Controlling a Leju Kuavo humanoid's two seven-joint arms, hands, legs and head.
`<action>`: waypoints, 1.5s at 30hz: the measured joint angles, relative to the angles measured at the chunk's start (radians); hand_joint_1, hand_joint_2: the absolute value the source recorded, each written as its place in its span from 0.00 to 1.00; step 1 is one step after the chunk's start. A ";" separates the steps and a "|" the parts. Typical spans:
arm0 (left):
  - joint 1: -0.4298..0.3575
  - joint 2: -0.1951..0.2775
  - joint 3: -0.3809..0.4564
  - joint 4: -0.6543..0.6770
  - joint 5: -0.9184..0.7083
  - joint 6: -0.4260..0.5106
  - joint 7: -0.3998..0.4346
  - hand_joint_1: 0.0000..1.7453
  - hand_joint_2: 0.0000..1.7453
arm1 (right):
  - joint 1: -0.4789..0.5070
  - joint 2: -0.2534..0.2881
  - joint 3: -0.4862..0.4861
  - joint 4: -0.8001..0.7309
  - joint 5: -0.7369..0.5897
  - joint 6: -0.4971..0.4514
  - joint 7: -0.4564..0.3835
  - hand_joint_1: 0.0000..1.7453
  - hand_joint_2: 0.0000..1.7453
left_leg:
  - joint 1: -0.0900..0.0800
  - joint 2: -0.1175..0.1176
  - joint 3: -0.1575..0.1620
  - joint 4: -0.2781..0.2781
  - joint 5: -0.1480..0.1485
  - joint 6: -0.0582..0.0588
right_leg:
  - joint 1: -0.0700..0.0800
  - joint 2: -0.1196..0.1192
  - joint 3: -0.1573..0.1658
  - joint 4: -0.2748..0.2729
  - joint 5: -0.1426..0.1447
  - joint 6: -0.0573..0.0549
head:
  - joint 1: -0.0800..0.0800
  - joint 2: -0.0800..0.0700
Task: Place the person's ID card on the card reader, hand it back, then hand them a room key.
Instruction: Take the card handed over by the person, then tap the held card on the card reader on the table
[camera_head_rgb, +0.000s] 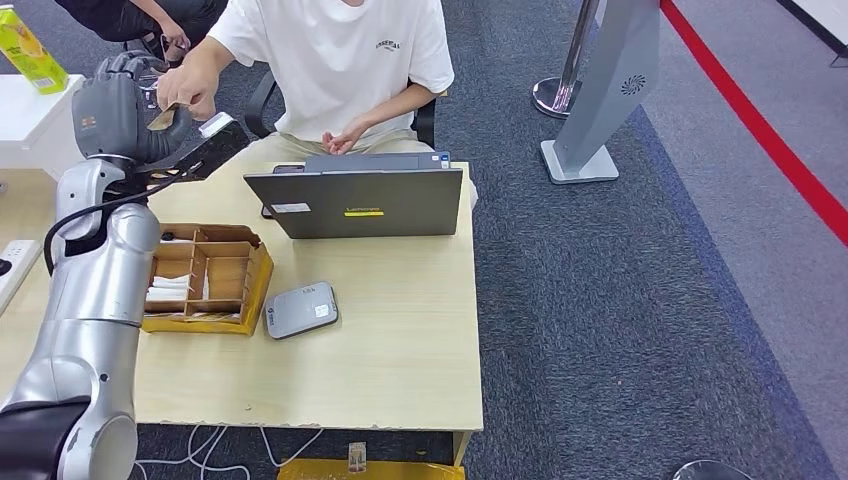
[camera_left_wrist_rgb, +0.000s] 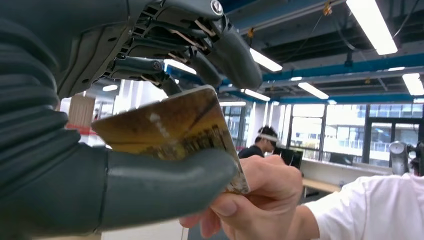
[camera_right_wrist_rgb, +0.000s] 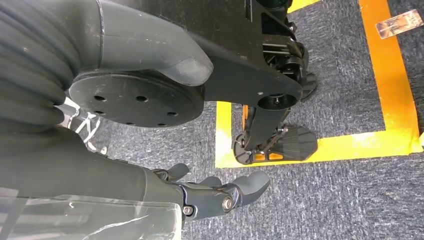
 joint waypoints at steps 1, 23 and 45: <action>-0.014 0.001 -0.019 0.015 -0.020 0.013 0.007 1.00 1.00 | -0.001 0.000 0.000 0.001 0.004 0.000 0.001 0.00 1.00 | 0.000 0.000 0.000 0.000 0.000 0.000 | 0.000 0.000 0.000 0.000 0.000 0.000 | 0.000 0.000; -0.146 0.005 -0.209 0.189 -0.204 0.146 0.069 1.00 1.00 | -0.012 0.006 0.000 0.004 0.042 0.000 0.014 0.00 1.00 | 0.000 0.000 0.000 0.000 0.001 0.000 | 0.000 0.000 0.000 0.001 0.001 0.000 | 0.000 0.000; -0.091 -0.050 -0.242 0.160 -0.156 0.186 0.030 1.00 1.00 | -0.016 0.014 0.000 0.006 0.064 0.000 0.021 0.00 1.00 | 0.000 0.000 -0.001 0.000 0.001 0.000 | 0.000 0.000 0.000 0.001 0.002 0.000 | 0.000 0.000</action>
